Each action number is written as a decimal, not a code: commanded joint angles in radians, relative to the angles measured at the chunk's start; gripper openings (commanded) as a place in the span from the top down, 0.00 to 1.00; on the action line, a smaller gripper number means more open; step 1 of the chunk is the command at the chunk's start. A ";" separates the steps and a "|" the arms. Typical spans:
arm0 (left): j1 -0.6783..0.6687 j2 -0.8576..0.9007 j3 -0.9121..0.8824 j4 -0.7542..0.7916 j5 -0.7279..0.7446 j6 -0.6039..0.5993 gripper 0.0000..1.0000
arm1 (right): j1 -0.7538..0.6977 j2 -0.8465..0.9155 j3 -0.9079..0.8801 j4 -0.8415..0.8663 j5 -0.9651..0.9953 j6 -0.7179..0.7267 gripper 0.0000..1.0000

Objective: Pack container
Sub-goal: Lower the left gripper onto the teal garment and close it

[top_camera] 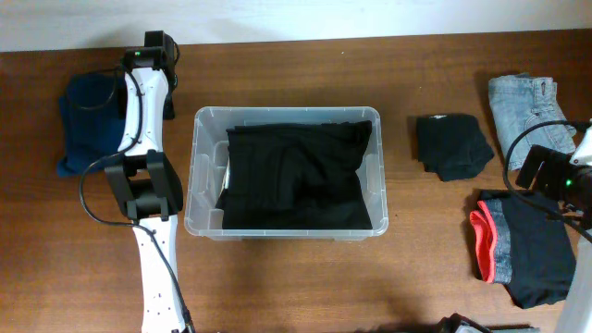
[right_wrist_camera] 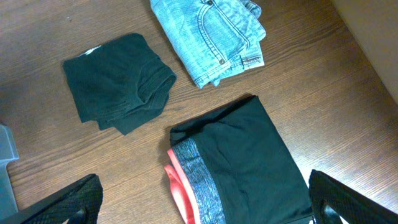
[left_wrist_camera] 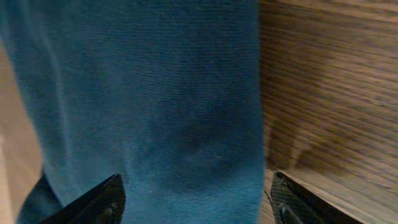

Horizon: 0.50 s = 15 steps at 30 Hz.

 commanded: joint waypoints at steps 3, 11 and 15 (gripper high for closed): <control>0.014 0.028 0.015 0.000 -0.045 -0.016 0.25 | -0.003 -0.004 0.010 0.003 -0.002 0.009 0.02; 0.037 0.048 0.015 -0.008 -0.057 -0.014 0.25 | -0.003 -0.003 0.010 0.003 -0.002 0.008 0.02; 0.038 0.064 0.014 -0.011 -0.101 -0.012 0.25 | -0.003 -0.004 0.010 0.003 -0.002 0.008 0.02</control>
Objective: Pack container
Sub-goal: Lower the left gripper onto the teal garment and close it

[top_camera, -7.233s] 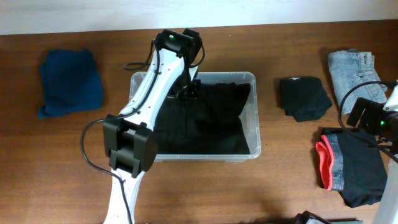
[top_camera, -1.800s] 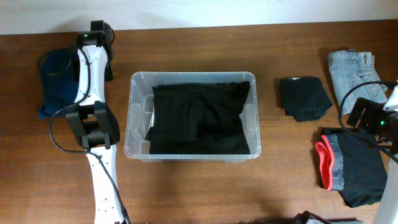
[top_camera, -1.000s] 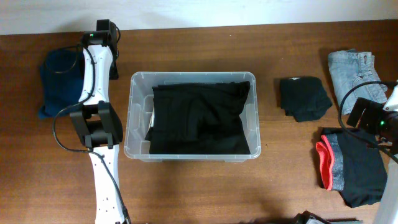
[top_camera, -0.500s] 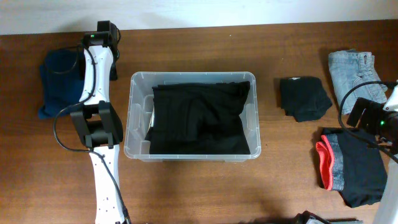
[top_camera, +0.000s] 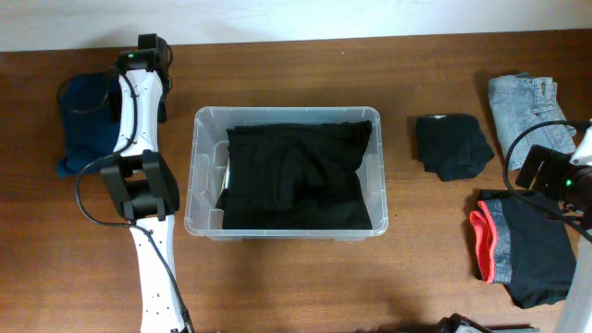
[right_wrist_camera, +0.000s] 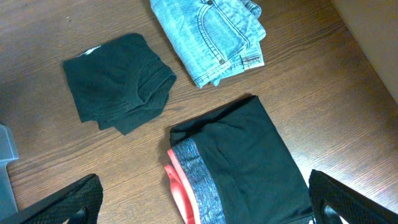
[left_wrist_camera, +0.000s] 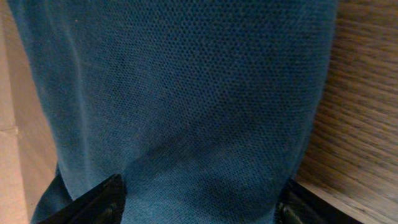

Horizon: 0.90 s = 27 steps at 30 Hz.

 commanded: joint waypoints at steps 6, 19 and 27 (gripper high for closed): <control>0.016 0.054 0.014 0.001 -0.090 -0.012 0.25 | -0.003 -0.004 0.010 0.003 -0.002 0.010 0.02; 0.032 0.077 0.011 0.001 -0.156 -0.013 0.25 | -0.003 -0.004 0.010 0.003 -0.002 0.010 0.02; 0.032 0.112 0.011 0.010 -0.145 -0.013 0.23 | -0.003 -0.003 0.010 0.003 -0.002 0.010 0.02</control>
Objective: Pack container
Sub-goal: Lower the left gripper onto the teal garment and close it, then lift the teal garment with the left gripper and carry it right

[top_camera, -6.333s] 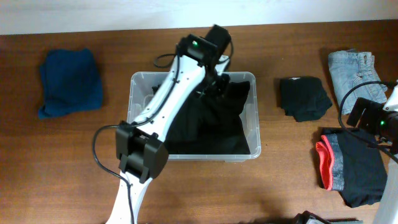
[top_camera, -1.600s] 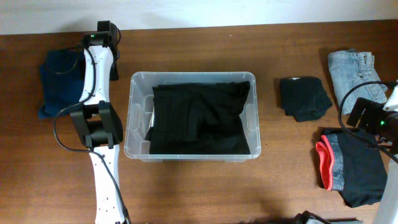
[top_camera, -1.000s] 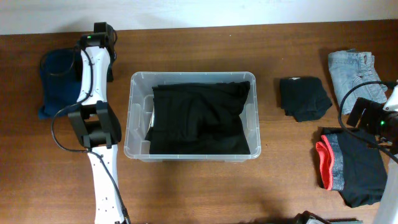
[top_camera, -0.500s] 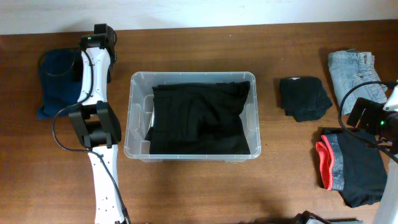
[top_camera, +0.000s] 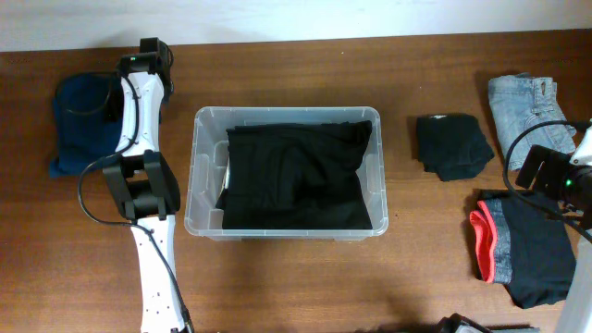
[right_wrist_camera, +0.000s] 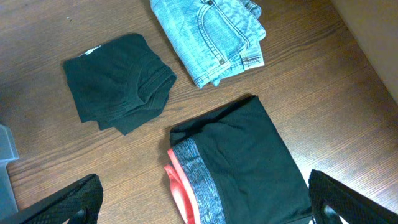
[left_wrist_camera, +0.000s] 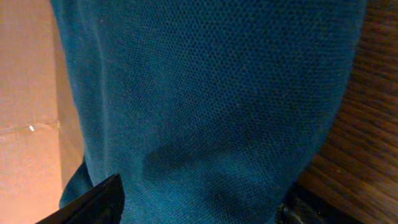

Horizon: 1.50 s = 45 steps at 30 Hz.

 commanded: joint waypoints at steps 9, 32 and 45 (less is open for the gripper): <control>0.029 0.102 0.000 0.003 0.034 -0.013 0.60 | -0.003 -0.004 0.010 0.003 -0.002 0.009 0.02; 0.019 0.082 0.265 -0.105 0.264 -0.063 0.99 | -0.003 -0.004 0.010 0.003 -0.002 0.009 0.02; 0.015 -0.171 0.409 -0.229 0.528 -0.141 0.99 | -0.003 -0.004 0.010 0.003 -0.002 0.010 0.02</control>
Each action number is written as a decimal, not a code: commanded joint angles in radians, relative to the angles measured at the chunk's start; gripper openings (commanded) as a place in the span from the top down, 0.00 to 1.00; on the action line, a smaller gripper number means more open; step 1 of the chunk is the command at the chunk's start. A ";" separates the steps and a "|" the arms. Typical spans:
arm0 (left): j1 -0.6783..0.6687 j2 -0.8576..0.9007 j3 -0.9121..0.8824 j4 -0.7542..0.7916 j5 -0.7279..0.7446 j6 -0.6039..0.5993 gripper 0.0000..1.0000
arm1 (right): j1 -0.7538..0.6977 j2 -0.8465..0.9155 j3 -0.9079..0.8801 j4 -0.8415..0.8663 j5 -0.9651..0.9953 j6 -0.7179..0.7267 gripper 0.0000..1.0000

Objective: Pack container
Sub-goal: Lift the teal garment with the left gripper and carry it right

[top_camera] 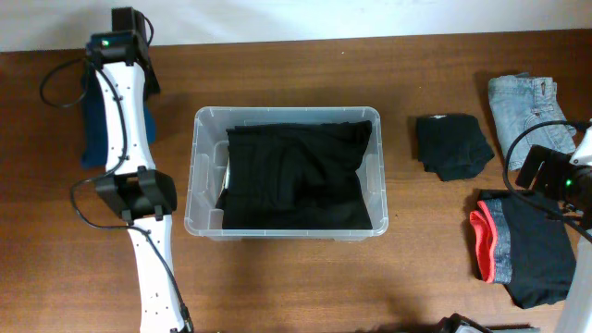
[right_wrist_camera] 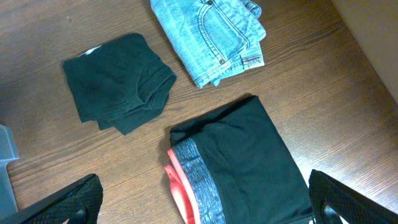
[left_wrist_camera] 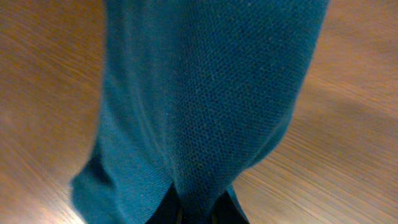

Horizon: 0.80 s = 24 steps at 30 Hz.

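Note:
The clear plastic container (top_camera: 198,176) stands mid-table with a black garment (top_camera: 296,176) lying in it. A blue garment (left_wrist_camera: 205,93) hangs in a narrow bunch (top_camera: 92,129) at the far left of the table. My left gripper (left_wrist_camera: 199,216) is shut on it, pinching a fold at the bottom edge of the left wrist view. My right gripper (right_wrist_camera: 202,208) is open, its fingers (right_wrist_camera: 68,202) wide apart above black shorts with a red and grey waistband (right_wrist_camera: 242,168).
On the right side lie folded black shorts (top_camera: 451,143), folded jeans (top_camera: 525,106) and the black shorts with the red waistband (top_camera: 523,245). The left arm's white link (top_camera: 125,120) runs along the container's left side. Bare wood lies around them.
The left gripper, then open with its fingers either side of the flat blue garment, is now shut on a fold. The garment hangs bunched, and the wrist is farther back left. The right arm is unchanged.
The left gripper was open above the blue garment at the table's left. Then it was closer to the cloth, then right on it, still open. Now it is shut on the garment, which hangs gathered. The container, the other clothes and the right arm stayed put.

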 commanded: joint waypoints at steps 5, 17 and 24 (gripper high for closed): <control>-0.004 -0.263 0.026 -0.072 0.161 -0.028 0.99 | -0.003 -0.004 0.010 0.003 -0.002 0.008 0.02; -0.004 -0.549 0.024 -0.117 0.327 0.015 0.99 | -0.003 -0.003 0.010 0.003 -0.002 0.008 0.02; -0.022 -0.653 0.021 -0.117 0.495 0.015 0.99 | -0.003 -0.004 0.010 0.003 -0.002 0.008 0.02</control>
